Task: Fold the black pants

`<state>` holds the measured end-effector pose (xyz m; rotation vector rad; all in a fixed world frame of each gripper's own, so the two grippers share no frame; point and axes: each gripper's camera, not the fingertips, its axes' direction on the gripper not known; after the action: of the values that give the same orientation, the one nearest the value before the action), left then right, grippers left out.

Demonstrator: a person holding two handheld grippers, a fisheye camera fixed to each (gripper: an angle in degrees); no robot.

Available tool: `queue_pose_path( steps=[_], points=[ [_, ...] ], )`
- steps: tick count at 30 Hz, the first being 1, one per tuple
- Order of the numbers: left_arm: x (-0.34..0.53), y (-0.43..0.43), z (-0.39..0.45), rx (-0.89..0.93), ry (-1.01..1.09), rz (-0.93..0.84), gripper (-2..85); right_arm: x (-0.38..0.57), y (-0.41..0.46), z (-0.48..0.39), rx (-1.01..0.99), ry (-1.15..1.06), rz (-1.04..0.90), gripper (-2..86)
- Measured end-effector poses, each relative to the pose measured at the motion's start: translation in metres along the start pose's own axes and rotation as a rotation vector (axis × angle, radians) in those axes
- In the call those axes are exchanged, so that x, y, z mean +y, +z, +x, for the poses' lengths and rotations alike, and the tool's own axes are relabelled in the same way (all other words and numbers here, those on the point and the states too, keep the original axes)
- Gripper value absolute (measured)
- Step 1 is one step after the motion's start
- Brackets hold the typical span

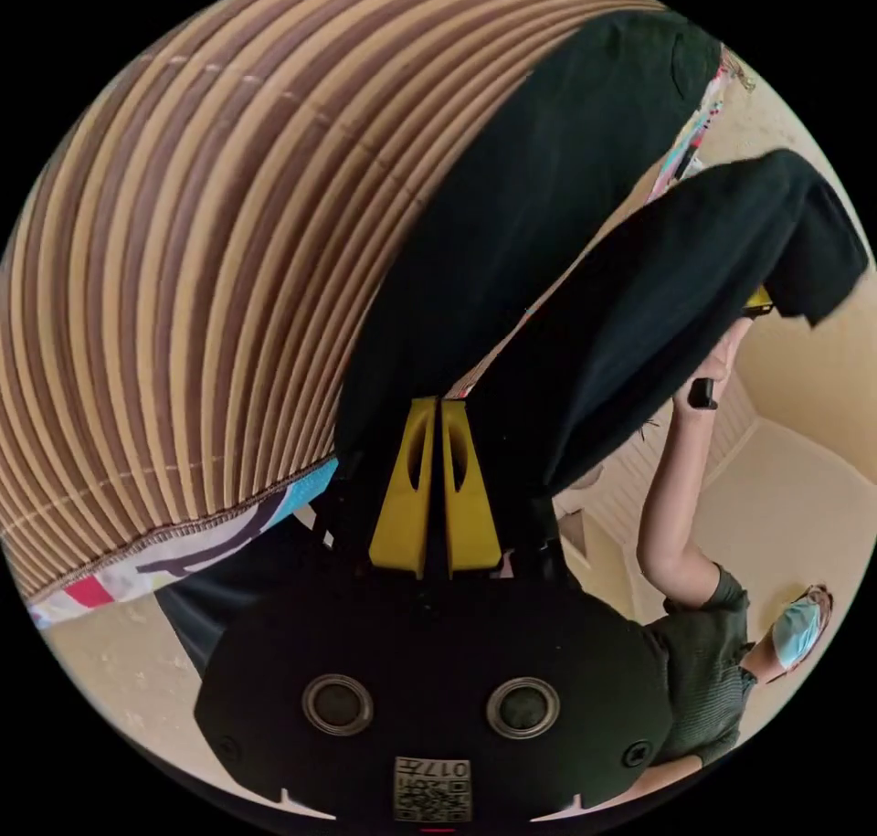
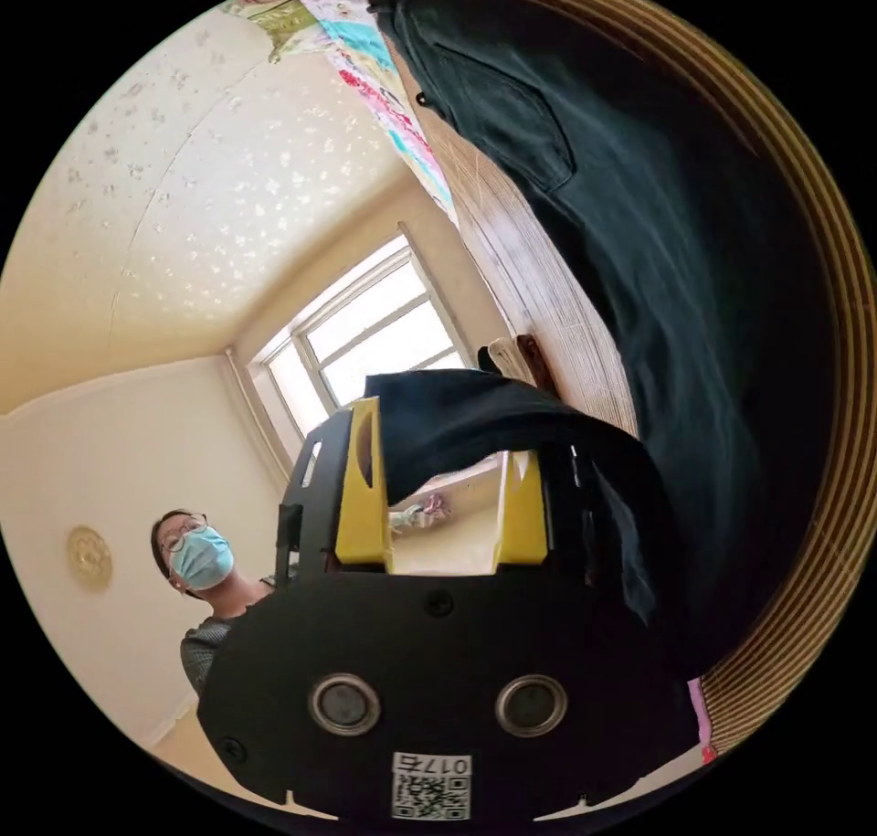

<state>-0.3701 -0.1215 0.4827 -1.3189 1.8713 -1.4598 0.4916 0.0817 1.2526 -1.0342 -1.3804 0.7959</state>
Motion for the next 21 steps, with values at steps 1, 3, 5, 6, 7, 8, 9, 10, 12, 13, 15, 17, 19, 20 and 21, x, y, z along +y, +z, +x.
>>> queue_pose_path(
  steps=[1,3,5,6,7,8,9,10,12,13,15,17,19,20,21],
  points=[
    [0.002,-0.006,0.003,-0.011,-0.027,0.024,-1.0,-0.008,-0.004,-0.01,-0.023,-0.051,0.046,16.3],
    [0.006,-0.015,0.008,-0.052,-0.052,0.044,-1.0,-0.016,-0.008,-0.033,-0.04,-0.136,0.078,17.1],
    [0.013,-0.024,0.018,-0.104,-0.039,0.052,-1.0,-0.014,-0.012,-0.058,0.028,-0.197,0.087,17.2],
    [0.015,-0.026,0.021,-0.107,-0.028,0.057,-1.0,-0.008,-0.014,-0.072,0.107,-0.224,0.079,17.0],
    [0.019,-0.031,0.026,-0.104,-0.002,0.07,-1.0,0.002,-0.016,-0.081,0.199,-0.235,0.063,16.5],
    [0.022,-0.035,0.029,-0.098,0.02,0.082,-1.0,0.007,-0.017,-0.083,0.246,-0.23,0.054,16.3],
    [0.023,-0.038,0.031,-0.098,0.026,0.09,-1.0,0.019,-0.02,-0.081,0.343,-0.195,0.03,16.0],
    [0.028,-0.044,0.033,-0.102,0.03,0.125,-0.9,0.032,-0.023,-0.073,0.443,-0.138,-0.004,16.3],
    [0.035,-0.057,0.036,-0.082,0.034,0.206,-0.9,0.054,-0.026,-0.051,0.596,-0.019,-0.055,16.9],
    [0.04,-0.065,0.038,-0.038,0.044,0.267,-0.8,0.07,-0.028,-0.032,0.687,0.067,-0.095,17.4],
    [0.046,-0.075,0.04,0.052,0.073,0.346,-0.4,0.092,-0.027,-0.003,0.764,0.175,-0.163,18.0],
    [0.044,-0.078,0.046,0.121,0.115,0.378,1.0,0.112,-0.023,0.025,0.747,0.249,-0.207,18.5],
    [0.037,-0.077,0.052,0.119,0.123,0.377,4.8,0.128,-0.018,0.049,0.677,0.298,-0.211,18.7],
    [0.031,-0.078,0.058,0.117,0.132,0.385,8.0,0.13,-0.016,0.053,0.668,0.307,-0.208,18.7],
    [0.027,-0.078,0.061,0.119,0.14,0.388,9.7,0.134,-0.013,0.059,0.656,0.318,-0.203,18.6]
  ],
)
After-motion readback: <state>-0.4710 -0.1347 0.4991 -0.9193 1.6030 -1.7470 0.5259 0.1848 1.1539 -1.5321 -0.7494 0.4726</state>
